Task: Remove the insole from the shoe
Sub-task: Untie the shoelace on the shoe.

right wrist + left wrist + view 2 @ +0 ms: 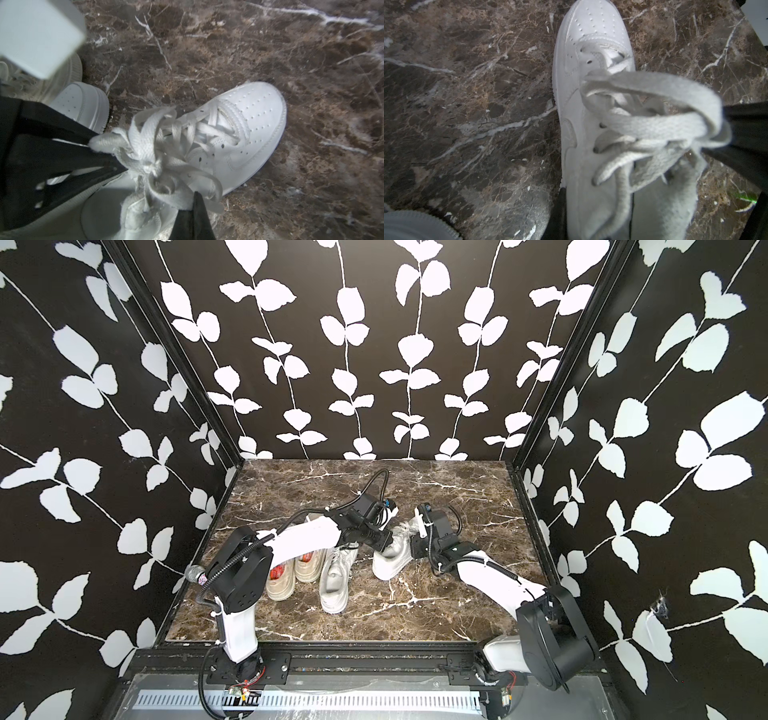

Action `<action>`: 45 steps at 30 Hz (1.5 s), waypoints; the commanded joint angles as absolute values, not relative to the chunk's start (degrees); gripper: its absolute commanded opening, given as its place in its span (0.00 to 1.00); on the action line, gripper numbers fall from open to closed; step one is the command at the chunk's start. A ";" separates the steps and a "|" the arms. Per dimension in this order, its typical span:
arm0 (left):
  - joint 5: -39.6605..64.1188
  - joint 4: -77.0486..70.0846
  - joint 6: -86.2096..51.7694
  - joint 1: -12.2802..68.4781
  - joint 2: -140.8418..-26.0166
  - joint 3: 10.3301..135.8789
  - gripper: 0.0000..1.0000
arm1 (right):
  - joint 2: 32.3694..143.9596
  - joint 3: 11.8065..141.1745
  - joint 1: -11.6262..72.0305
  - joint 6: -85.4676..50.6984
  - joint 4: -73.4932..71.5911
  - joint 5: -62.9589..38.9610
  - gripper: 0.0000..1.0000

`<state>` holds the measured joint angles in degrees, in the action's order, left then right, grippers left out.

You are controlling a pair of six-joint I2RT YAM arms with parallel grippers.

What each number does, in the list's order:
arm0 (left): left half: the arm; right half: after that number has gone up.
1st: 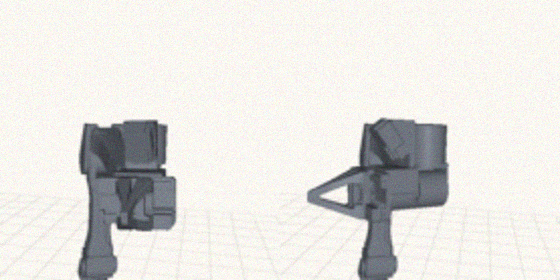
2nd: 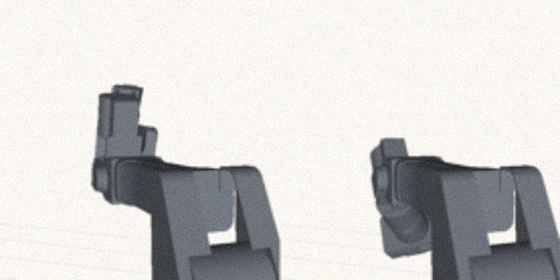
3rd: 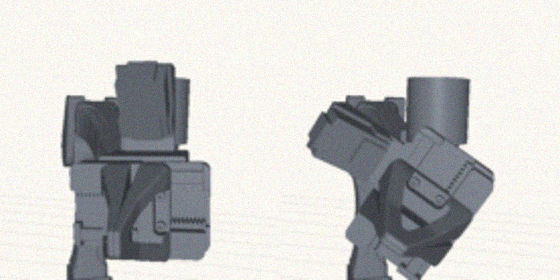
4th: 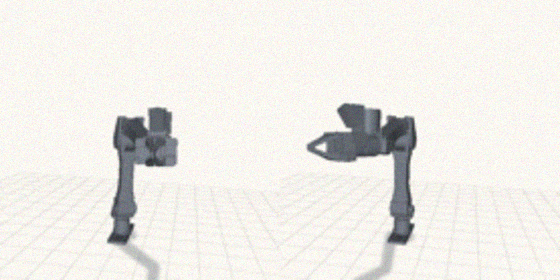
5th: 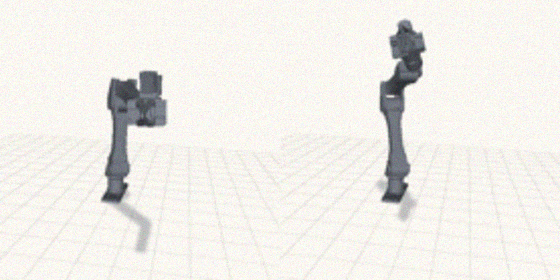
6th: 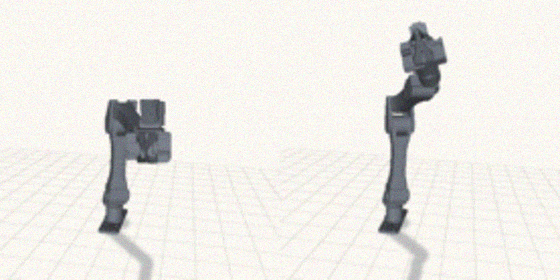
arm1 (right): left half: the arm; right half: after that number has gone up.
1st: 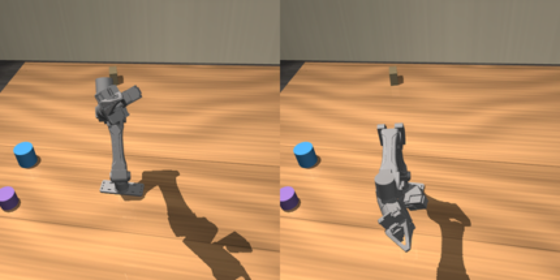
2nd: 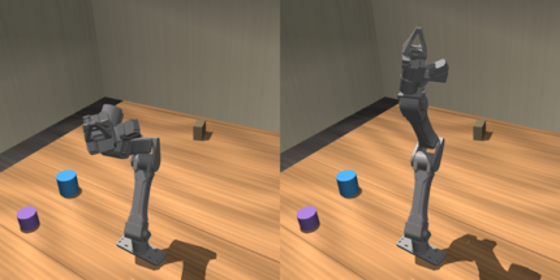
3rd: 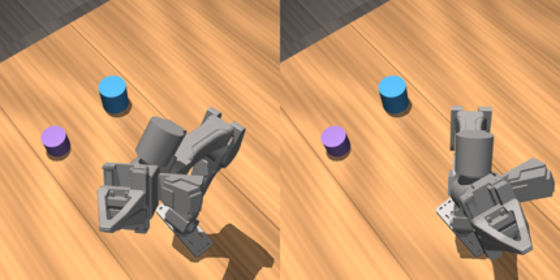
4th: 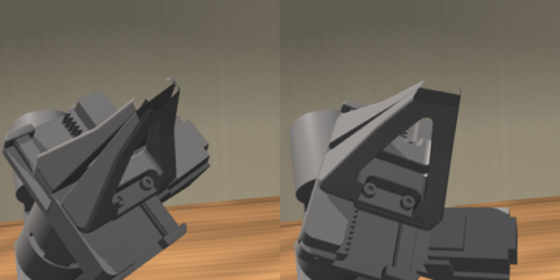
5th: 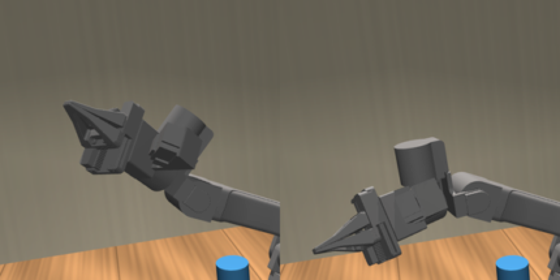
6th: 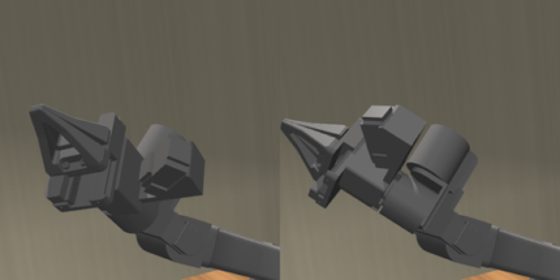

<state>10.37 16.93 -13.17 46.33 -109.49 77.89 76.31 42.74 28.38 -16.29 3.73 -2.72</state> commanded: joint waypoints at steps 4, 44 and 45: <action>7.22 16.59 -15.08 46.24 -108.02 76.80 0.00 | 73.39 44.09 28.26 -19.69 6.66 -0.90 0.00; 1.25 15.94 -19.92 45.12 -110.05 81.20 0.00 | 48.67 35.87 21.72 -31.45 24.09 9.45 0.00; 0.75 15.68 -19.66 45.11 -109.77 80.80 0.00 | 48.07 35.70 20.97 -31.54 24.24 9.36 0.00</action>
<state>3.77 16.32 -18.92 46.44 -110.56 79.37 49.78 36.58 22.98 -29.47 21.82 7.31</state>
